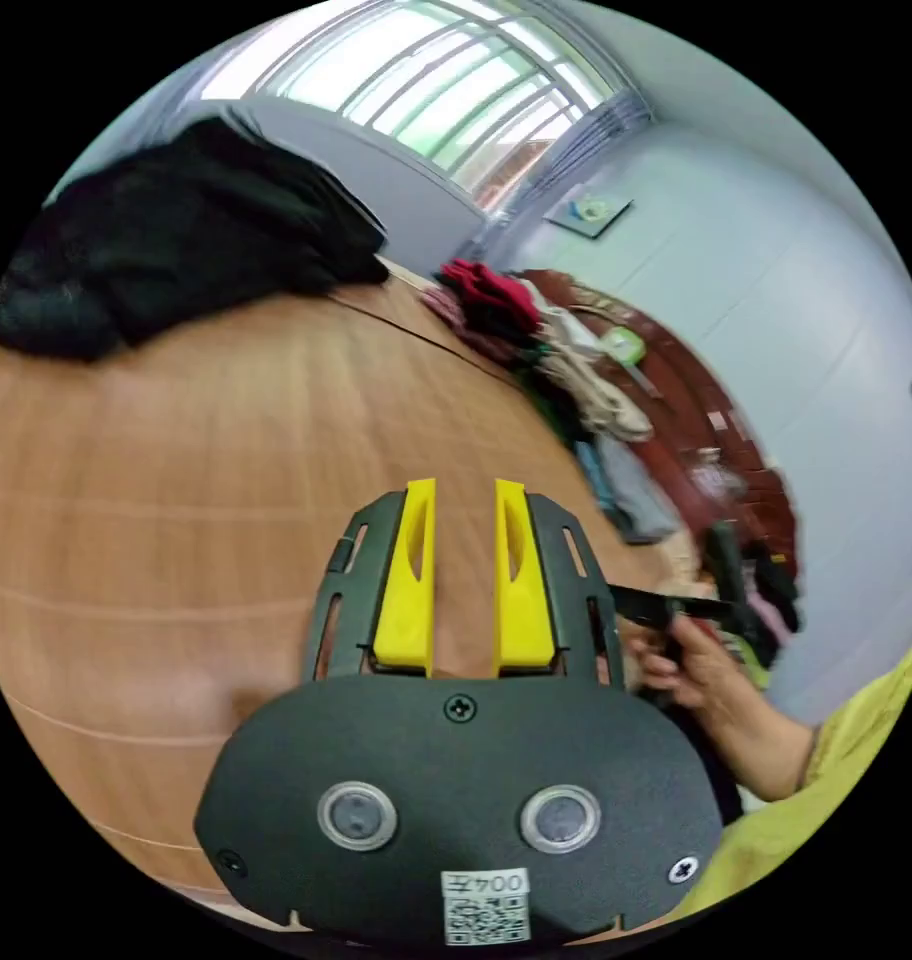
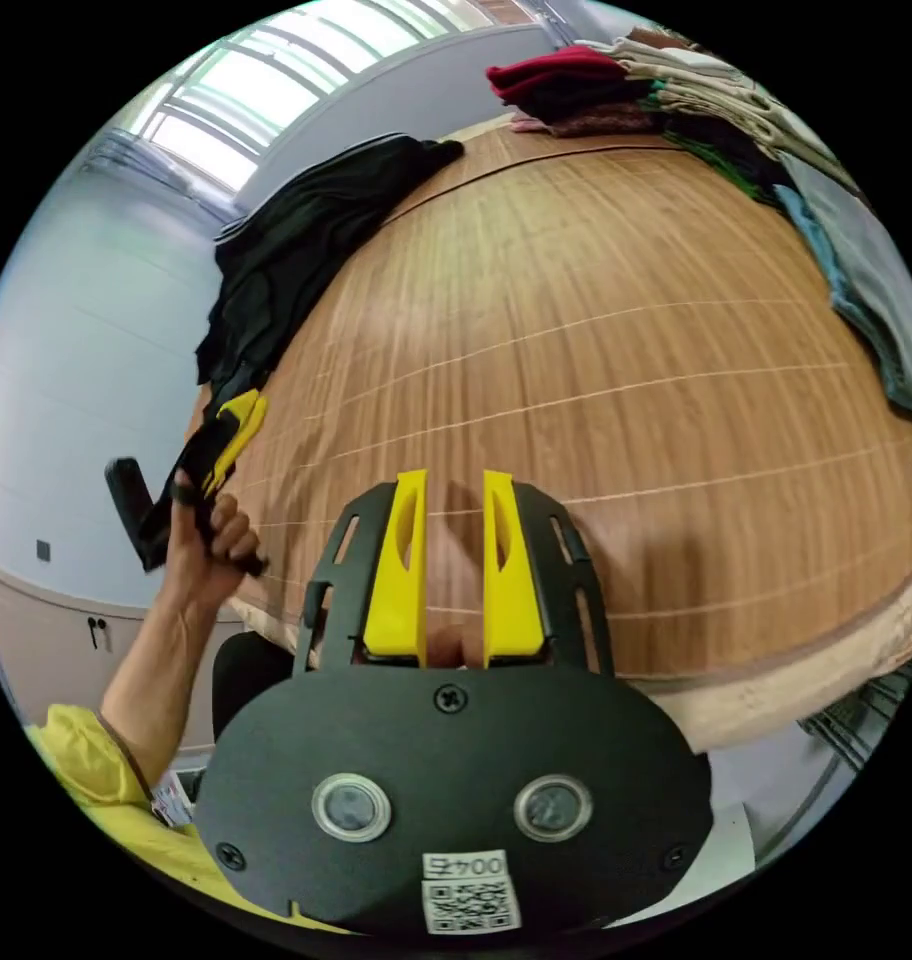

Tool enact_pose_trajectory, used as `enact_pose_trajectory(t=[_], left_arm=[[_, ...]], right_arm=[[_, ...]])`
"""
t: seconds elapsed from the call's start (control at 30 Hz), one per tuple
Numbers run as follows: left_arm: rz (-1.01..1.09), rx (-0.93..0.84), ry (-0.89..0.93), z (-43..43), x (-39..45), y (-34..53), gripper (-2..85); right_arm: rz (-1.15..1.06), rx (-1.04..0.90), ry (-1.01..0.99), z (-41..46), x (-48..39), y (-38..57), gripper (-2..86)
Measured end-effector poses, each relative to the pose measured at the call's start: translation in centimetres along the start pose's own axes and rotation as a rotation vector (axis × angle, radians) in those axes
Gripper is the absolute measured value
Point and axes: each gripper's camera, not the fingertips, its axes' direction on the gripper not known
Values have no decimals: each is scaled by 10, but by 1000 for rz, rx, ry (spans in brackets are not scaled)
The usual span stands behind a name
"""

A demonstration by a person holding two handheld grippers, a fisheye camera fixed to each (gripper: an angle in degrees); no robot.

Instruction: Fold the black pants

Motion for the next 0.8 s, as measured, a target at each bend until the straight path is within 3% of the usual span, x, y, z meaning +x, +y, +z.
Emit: enact_pose_trajectory(t=[0.13,0.2,0.33,0.6,0.7,0.8], left_arm=[[119,-28,-404,-20,-47,-74,148],[199,-58,-547,-12,-53,-104,166],[195,-115,-710,25,-67,-161,212],[-29,-251,-763,58,-118,-200,217],[-152,-201,-697,29,-135,-198,138],[-262,-141,-474,-8,-155,-194,56]], right_arm=[[-49,128,-16,24,6,17,42],[-31,103,-50,30,14,12,15],[14,95,-191,40,41,5,-4],[51,109,-267,43,75,13,-7],[55,107,-282,45,84,15,-7],[54,107,-285,47,91,17,-6]])
